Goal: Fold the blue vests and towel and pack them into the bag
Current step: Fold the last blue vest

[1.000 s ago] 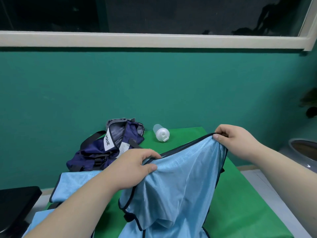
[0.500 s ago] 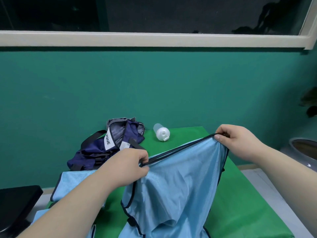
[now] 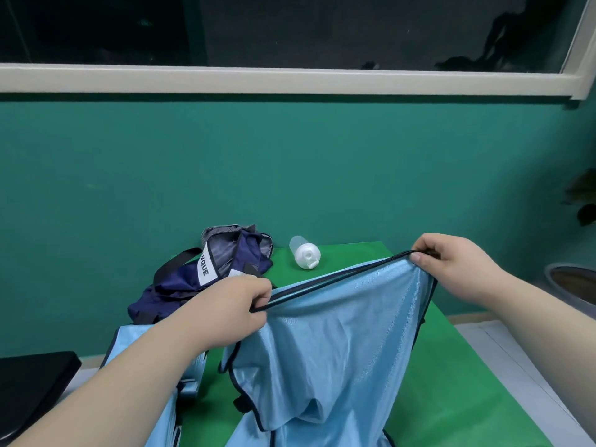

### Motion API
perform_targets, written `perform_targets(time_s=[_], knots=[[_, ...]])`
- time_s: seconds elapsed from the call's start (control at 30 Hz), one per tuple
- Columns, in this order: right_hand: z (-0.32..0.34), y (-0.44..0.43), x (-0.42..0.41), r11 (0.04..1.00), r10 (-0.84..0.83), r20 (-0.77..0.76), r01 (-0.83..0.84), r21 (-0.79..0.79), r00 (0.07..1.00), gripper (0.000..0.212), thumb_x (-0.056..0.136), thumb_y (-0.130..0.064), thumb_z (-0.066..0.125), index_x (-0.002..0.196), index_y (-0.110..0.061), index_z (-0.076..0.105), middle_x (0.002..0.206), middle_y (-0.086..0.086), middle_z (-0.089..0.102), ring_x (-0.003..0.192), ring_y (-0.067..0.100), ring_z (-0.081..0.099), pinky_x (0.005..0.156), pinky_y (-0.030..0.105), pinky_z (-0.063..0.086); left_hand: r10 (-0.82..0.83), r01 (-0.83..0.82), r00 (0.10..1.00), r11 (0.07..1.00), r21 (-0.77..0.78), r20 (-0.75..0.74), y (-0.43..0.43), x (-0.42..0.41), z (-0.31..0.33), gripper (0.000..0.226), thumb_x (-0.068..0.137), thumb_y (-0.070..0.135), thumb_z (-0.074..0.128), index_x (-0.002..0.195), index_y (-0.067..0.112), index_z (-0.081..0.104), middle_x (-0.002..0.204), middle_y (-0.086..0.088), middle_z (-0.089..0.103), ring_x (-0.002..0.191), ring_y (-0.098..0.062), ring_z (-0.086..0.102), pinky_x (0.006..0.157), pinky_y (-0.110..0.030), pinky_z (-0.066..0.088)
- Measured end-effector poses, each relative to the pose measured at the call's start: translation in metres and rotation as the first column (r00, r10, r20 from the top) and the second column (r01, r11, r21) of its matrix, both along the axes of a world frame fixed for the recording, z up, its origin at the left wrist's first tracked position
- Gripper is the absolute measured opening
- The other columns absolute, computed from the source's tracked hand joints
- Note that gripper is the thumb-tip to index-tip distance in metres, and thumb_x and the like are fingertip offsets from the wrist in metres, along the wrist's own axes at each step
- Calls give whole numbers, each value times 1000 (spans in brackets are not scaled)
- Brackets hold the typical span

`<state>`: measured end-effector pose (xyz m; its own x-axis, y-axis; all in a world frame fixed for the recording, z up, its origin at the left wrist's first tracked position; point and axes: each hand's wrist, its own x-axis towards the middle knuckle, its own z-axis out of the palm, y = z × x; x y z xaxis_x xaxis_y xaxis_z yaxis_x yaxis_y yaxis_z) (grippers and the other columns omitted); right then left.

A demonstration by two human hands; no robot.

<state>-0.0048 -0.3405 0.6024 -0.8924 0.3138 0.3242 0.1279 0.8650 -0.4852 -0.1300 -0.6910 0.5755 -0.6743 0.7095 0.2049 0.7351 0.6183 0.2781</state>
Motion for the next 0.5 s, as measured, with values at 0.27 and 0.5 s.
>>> perform_targets(time_s=[0.27, 0.5], knots=[[2, 2, 4, 1000, -10, -12, 10, 3, 1000, 17, 96, -28, 63, 79, -29, 62, 73, -6, 65, 71, 17, 58, 65, 34, 46, 26, -24, 999, 999, 46, -27, -6, -1, 0, 19, 86, 20, 59, 80, 33, 46, 72, 6, 54, 64, -5, 44, 59, -24, 37], [3, -2, 4, 999, -5, 0, 5, 32, 1000, 17, 96, -28, 63, 79, -30, 61, 74, -7, 65, 72, 15, 58, 63, 31, 44, 124, -125, 992, 992, -11, -27, -9, 1, -2, 23, 90, 23, 54, 104, 36, 43, 83, 7, 55, 65, -8, 47, 61, -30, 41]])
